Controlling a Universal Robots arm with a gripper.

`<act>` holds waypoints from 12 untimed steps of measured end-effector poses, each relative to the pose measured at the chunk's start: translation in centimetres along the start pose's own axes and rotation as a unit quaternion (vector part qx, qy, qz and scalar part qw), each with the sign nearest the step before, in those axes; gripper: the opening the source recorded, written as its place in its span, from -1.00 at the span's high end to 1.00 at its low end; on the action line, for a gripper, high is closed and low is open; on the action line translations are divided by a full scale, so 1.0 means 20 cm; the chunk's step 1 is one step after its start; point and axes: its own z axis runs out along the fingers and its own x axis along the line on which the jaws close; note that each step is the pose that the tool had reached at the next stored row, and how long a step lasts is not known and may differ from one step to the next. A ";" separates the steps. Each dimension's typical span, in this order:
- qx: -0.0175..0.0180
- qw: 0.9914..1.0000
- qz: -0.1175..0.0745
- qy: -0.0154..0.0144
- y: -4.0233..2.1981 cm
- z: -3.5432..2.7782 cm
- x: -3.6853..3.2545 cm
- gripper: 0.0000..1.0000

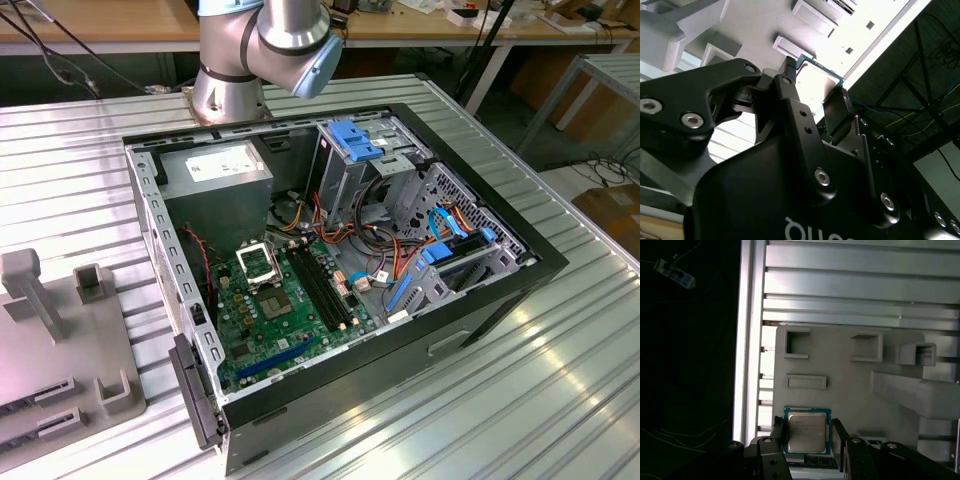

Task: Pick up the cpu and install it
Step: 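Reach for the cpu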

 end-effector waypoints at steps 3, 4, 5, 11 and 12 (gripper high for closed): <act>0.000 1.000 0.000 0.000 0.000 -0.008 0.000 0.06; 0.000 1.000 0.000 0.000 0.000 -0.011 0.000 0.06; 0.000 1.000 0.000 0.000 0.000 -0.014 0.000 0.06; 0.000 1.000 0.000 0.000 0.001 -0.035 0.001 0.06; 0.000 1.000 0.000 0.000 0.001 -0.043 0.001 0.06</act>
